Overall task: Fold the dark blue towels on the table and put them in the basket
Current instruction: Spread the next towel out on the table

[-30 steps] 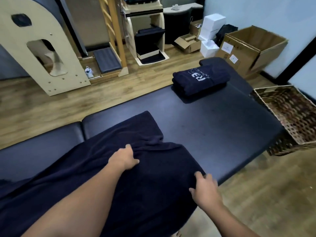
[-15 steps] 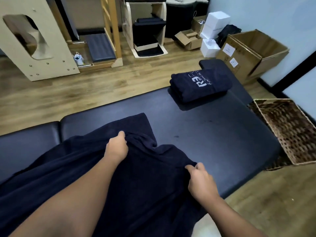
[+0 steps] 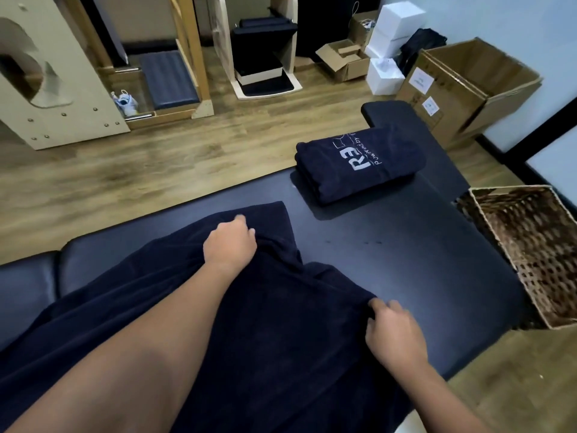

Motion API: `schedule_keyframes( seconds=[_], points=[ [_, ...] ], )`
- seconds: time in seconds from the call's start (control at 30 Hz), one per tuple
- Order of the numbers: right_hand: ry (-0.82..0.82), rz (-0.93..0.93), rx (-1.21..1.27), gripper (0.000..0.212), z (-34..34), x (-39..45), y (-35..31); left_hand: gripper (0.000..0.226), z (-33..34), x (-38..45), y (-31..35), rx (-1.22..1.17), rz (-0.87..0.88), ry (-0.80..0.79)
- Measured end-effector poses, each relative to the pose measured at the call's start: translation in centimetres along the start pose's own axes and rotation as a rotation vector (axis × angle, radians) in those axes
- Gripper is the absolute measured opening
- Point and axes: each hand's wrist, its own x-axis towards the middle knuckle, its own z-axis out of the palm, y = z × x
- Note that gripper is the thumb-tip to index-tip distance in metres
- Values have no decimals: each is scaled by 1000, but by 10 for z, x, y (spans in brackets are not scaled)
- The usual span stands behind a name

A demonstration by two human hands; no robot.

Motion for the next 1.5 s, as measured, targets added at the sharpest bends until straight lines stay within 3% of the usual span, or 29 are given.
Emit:
schedule_keyframes(
  seconds=[0.1, 0.23, 0.3, 0.53, 0.63, 0.73, 0.8, 0.9, 1.07, 1.2, 1.37, 1.5],
  points=[
    [-48, -19, 74, 41, 8, 7, 0, 55, -1, 23, 5, 52, -50, -135],
    [-28, -62, 85, 40, 18, 12, 4, 8, 4, 57, 9, 124, -34, -193],
    [-20, -68, 87, 39, 21, 14, 6, 11, 7, 74, 17, 114, -31, -199],
    [101, -121, 152, 38, 33, 31, 11, 24, -16, 152, 52, -219, -29, 46],
    [145, -146, 196, 35, 32, 40, 15, 37, -26, 165, 58, -423, -23, -42],
    [126, -158, 177, 34, 31, 42, 19, 86, -22, 141, 53, -401, 171, -273],
    [93, -133, 152, 34, 28, 39, 22, 96, -11, 118, 51, -226, 260, -334],
    [62, -89, 158, 35, 23, 32, 33, 85, 12, 83, 50, 63, 251, -320],
    [34, -117, 169, 36, 20, 14, 55, 68, 30, 7, 35, 279, 244, -327],
    [-8, -161, 242, 39, 16, 7, 63, 69, 41, -49, 13, 296, 217, -335],
    [-144, -247, 290, 72, 6, -10, 63, 72, 44, -108, -8, 222, 159, -317],
    [-144, -269, 328, 83, 7, -28, 68, 65, 38, -152, -18, 176, 137, -330]
  ],
)
